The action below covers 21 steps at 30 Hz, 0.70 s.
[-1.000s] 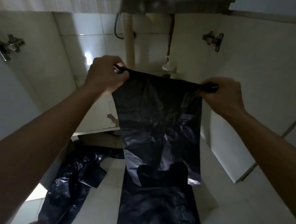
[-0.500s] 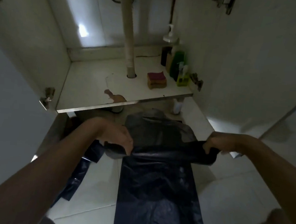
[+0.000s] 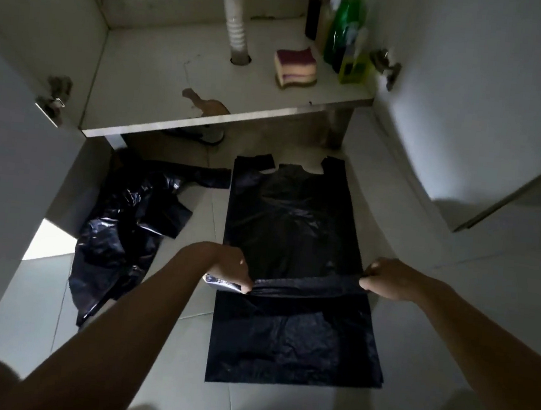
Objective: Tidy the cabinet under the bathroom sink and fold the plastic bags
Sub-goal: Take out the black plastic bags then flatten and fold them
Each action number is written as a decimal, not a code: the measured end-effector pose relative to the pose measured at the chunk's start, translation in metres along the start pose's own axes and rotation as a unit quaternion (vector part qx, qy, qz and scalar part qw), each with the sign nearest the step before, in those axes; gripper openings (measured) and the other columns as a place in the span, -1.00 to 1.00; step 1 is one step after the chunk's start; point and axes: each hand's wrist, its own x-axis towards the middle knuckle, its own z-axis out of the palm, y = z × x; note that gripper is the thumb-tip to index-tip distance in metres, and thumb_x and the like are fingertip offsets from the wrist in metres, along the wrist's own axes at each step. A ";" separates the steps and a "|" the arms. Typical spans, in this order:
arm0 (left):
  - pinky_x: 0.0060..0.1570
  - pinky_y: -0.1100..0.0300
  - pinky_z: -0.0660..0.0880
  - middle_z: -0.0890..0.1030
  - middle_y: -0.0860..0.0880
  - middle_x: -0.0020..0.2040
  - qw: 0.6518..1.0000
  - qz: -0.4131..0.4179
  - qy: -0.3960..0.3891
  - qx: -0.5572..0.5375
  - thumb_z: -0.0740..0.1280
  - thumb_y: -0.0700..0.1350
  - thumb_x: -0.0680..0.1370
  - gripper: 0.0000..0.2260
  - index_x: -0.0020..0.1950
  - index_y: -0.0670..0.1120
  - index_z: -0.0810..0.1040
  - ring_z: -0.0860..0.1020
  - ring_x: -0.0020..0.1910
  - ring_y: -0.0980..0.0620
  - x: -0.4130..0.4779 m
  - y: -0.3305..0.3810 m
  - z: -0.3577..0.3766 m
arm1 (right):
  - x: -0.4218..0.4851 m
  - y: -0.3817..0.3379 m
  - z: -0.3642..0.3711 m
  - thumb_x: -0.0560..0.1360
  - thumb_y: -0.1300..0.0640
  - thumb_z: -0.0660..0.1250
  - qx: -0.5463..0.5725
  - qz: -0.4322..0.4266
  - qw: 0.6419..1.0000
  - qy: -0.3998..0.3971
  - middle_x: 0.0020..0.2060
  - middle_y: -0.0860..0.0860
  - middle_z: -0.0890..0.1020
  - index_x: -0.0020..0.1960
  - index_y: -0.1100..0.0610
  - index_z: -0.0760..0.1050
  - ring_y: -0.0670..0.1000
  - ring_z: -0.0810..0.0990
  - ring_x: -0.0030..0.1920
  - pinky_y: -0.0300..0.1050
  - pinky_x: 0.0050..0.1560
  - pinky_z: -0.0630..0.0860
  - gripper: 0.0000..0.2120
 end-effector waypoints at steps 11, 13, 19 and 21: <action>0.09 0.13 0.44 0.61 -0.05 0.06 1.000 -0.001 -0.003 -0.001 0.37 0.08 0.49 -0.72 0.01 -0.11 0.67 0.54 0.07 -0.02 0.033 -0.007 0.070 | 0.012 0.033 0.069 0.58 -0.02 0.20 -0.085 0.018 0.996 0.007 -0.34 0.02 0.40 -0.30 0.08 0.24 0.04 0.39 -0.36 -0.08 -0.26 0.28 -0.67; 0.08 0.15 0.45 0.62 -0.04 0.05 1.000 -0.003 -0.001 0.005 0.37 0.08 0.49 -0.74 0.00 -0.08 0.67 0.55 0.07 -0.01 0.038 -0.007 0.078 | 0.013 0.038 0.077 0.60 -0.06 0.18 -0.109 0.022 0.994 0.017 -0.28 -0.01 0.43 -0.27 0.02 0.27 -0.01 0.43 -0.32 -0.09 -0.22 0.33 -0.69; -0.12 0.21 0.47 0.61 0.00 -0.04 1.000 0.004 -0.008 0.021 0.40 0.08 0.47 -0.81 -0.07 -0.02 0.64 0.57 0.00 0.01 0.050 -0.006 0.093 | 0.017 0.050 0.088 0.60 -0.11 0.17 -0.154 0.024 0.988 0.015 -0.28 -0.03 0.40 -0.27 -0.03 0.23 0.03 0.44 -0.27 -0.06 -0.11 0.38 -0.68; -0.13 0.21 0.47 0.59 0.02 -0.07 0.999 0.009 -0.012 0.045 0.41 0.08 0.47 -0.81 -0.06 -0.01 0.64 0.57 -0.02 0.01 0.050 -0.004 0.095 | 0.018 0.054 0.091 0.60 -0.12 0.17 -0.170 0.018 0.985 0.016 -0.27 -0.02 0.41 -0.27 -0.02 0.24 0.07 0.49 -0.22 -0.07 -0.12 0.40 -0.67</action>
